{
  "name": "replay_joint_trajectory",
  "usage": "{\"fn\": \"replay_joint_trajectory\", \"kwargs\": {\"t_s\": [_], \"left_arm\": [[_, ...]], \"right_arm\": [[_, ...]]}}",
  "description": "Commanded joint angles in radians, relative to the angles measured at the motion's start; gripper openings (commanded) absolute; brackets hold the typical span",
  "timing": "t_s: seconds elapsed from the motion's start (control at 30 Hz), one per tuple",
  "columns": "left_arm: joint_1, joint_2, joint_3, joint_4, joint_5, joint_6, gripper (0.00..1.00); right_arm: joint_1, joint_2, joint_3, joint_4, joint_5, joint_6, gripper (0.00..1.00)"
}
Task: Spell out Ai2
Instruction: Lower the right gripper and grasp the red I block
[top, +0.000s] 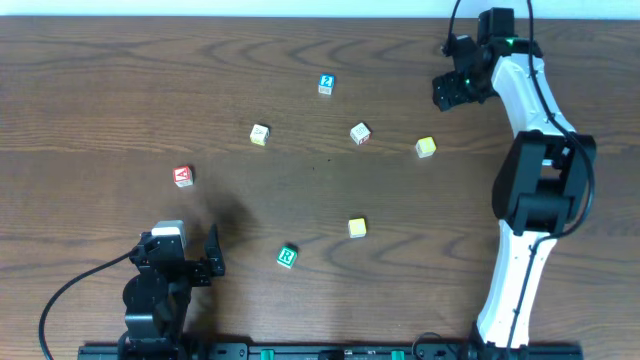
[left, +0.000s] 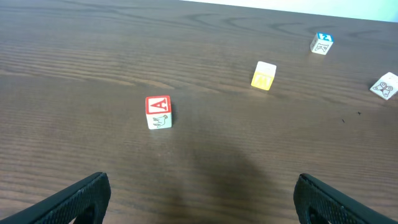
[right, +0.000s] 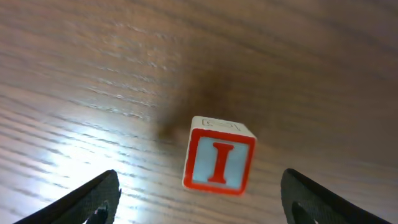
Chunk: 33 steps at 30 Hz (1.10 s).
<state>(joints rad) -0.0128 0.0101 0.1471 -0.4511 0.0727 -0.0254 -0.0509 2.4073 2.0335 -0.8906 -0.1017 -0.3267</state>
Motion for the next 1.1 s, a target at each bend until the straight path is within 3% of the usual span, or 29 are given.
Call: {"fn": "replay_joint_trajectory", "kwargs": {"t_s": [0.0,0.2,0.5,0.73,0.87,1.07], "left_arm": [[0.006,-0.006,-0.017,-0.004,0.003,0.003,0.95],[0.006,-0.006,-0.017,-0.004,0.003,0.003,0.95],[0.006,-0.006,-0.017,-0.004,0.003,0.003,0.95],[0.006,-0.006,-0.017,-0.004,0.003,0.003,0.95],[0.006,-0.006,-0.017,-0.004,0.003,0.003,0.96],[0.006,-0.006,-0.017,-0.004,0.003,0.003,0.95]], "right_arm": [[0.005,0.041,0.016,0.010,0.008,-0.011,0.81],[0.006,0.041,0.016,0.056,0.009,-0.010,0.77],[0.006,0.041,0.016,0.073,0.009,-0.010,0.59],[0.006,0.041,0.016,0.071,0.009,0.005,0.55],[0.006,0.042,0.016,0.071,0.008,0.008,0.43],[0.006,0.041,0.016,0.071,0.008,0.008,0.41]]}}
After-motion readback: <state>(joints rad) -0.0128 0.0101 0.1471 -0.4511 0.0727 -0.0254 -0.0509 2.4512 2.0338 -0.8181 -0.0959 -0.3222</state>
